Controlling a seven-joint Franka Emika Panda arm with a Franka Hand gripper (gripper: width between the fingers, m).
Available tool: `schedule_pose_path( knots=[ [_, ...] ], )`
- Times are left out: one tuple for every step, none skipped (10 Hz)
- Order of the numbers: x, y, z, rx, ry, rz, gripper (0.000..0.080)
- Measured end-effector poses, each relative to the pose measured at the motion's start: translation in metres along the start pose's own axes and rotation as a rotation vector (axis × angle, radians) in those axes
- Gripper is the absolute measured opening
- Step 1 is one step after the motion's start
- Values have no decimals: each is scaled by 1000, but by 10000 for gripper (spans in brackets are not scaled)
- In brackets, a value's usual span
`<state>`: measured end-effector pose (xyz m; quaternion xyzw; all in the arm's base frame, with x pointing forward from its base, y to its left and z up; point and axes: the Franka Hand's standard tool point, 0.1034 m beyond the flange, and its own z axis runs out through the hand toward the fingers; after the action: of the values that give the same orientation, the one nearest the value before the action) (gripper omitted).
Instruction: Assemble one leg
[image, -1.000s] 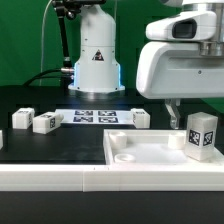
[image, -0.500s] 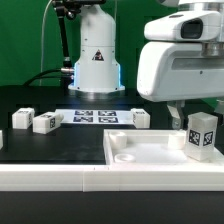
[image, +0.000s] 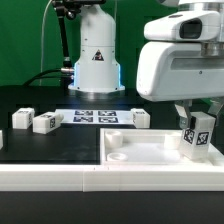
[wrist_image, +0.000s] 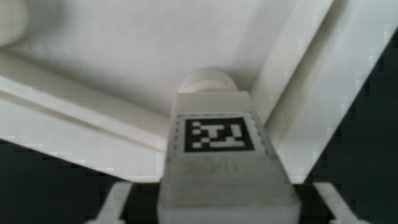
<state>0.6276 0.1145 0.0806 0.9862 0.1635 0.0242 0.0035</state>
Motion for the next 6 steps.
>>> schedule_pose_path(
  knots=[
    [0,-1,0,3,2,111,292],
    [1,-3,0,3,8,214,292],
    [2,-7,1,4,16,313,292],
    [2,-7,2,14,28,426,292],
    [1,-5,2,23,37,536,292],
    [1,-5,2,24,37,616,292]
  ],
)
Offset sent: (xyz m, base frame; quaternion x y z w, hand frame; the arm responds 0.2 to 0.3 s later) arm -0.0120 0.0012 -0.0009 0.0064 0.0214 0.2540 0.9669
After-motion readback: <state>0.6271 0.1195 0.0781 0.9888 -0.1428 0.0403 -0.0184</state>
